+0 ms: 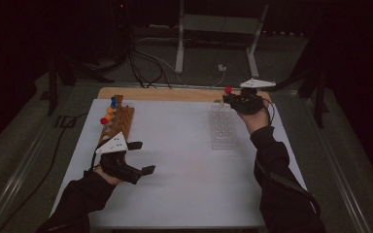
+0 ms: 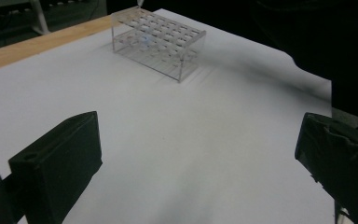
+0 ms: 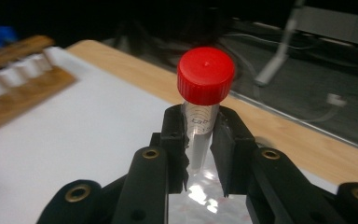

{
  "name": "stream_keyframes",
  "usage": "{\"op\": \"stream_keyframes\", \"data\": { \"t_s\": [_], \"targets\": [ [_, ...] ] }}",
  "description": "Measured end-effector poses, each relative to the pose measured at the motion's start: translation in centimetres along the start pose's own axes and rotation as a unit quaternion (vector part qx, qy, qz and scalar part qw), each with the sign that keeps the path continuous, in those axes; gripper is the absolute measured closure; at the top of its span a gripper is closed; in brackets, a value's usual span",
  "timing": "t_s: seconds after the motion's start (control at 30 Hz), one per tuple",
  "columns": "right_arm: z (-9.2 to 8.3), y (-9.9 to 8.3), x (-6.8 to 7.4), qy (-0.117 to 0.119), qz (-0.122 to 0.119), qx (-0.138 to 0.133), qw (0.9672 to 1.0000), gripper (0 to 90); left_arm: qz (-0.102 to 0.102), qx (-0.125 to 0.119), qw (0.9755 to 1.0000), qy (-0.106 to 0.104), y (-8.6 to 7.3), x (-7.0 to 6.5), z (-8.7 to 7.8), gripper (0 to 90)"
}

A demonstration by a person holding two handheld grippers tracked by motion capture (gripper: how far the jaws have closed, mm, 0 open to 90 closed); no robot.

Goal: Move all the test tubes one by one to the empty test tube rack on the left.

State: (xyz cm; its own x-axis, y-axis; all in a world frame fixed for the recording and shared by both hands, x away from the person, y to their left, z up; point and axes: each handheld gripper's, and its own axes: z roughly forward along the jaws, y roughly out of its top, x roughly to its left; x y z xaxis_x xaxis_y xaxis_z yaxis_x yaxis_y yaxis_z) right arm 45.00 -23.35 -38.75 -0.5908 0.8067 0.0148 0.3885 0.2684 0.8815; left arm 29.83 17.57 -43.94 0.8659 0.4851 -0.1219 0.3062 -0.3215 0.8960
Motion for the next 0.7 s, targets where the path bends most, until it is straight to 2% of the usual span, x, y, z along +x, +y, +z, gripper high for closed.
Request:
{"op": "stream_keyframes", "data": {
  "t_s": [0.17,0.37,0.53,0.7],
  "targets": [
    [-1.1,-0.7,2.5,0.03,-0.021,0.001,0.9993,75.4,0.001,0.0,1.0,-0.006,0.4,0.0,0.2,1.3],
    [-2.1,-2.0,5.8,0.065,-0.053,0.007,0.9965,75.4,0.002,0.004,0.9999,-0.015,0.9,-0.1,0.6,1.4],
    [-2.7,-3.2,8.1,0.092,-0.073,0.015,0.993,75.4,0.002,0.006,0.9998,-0.019,1.3,-0.2,1.1,1.4],
    [-2.9,-4.5,10.3,0.104,-0.104,0.028,0.9886,75.4,0.007,0.003,0.9997,-0.025,2.0,-0.4,1.7,1.8]
  ]
}}
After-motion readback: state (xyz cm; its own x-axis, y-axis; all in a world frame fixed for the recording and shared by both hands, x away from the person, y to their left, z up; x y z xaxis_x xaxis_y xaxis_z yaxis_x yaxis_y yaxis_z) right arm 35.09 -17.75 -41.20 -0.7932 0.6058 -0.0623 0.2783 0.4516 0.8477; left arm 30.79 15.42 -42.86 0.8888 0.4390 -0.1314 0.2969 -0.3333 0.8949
